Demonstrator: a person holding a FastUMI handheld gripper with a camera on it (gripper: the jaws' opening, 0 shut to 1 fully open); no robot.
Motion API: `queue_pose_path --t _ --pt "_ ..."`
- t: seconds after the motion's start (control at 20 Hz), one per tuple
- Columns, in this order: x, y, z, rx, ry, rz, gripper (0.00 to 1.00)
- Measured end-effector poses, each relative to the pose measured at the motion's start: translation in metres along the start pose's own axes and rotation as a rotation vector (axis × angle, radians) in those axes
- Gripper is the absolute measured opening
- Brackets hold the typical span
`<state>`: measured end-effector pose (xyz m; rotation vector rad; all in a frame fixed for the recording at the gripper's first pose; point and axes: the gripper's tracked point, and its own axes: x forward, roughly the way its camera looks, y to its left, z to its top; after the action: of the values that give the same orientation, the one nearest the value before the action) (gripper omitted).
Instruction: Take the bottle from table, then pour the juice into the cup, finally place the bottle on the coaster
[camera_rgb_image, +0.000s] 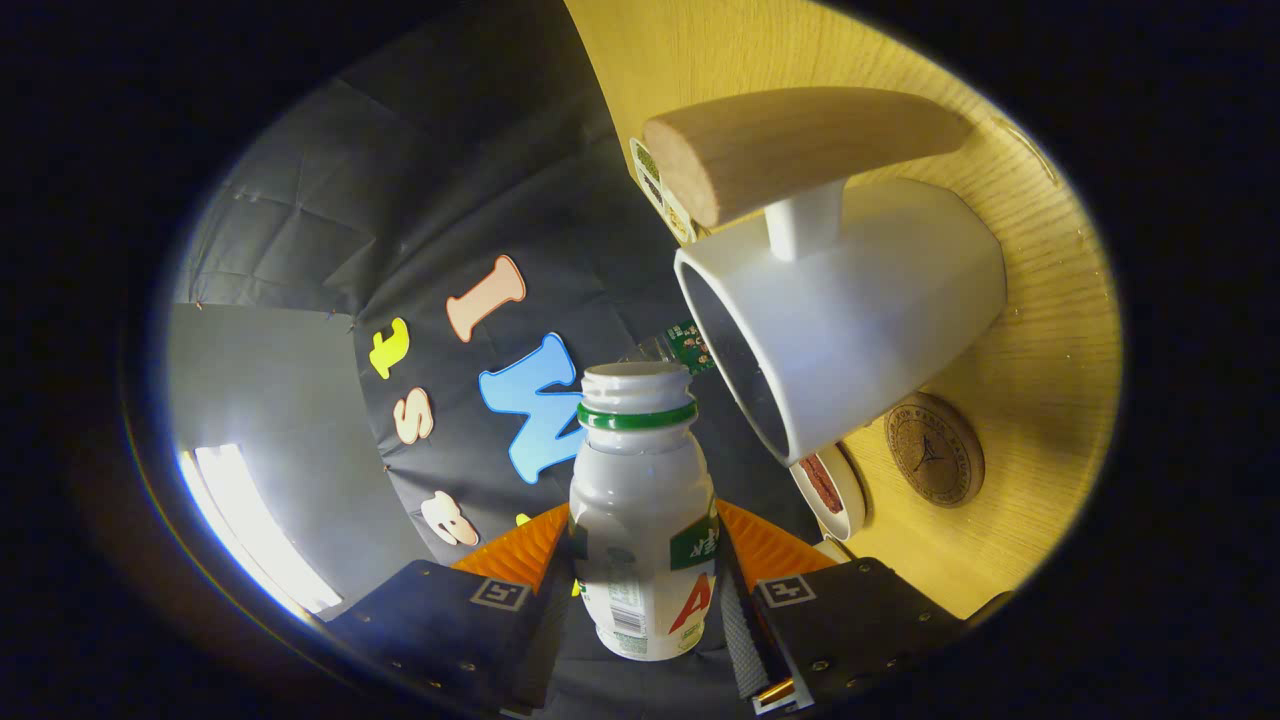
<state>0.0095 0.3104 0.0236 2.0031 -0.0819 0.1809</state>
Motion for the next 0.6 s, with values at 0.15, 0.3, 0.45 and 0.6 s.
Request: queue_pose_path --t 0.15,0.3,0.45,0.6 --pt "-0.001 -0.004 0.0 -0.028 0.001 -0.013 0.68" --pt "-0.003 -0.01 0.001 -0.077 -0.001 -0.034 0.68" --pt "-0.003 -0.017 0.002 -0.114 -0.004 -0.059 0.68" --pt "-0.001 -0.024 -0.003 -0.24 0.009 -0.106 0.68"
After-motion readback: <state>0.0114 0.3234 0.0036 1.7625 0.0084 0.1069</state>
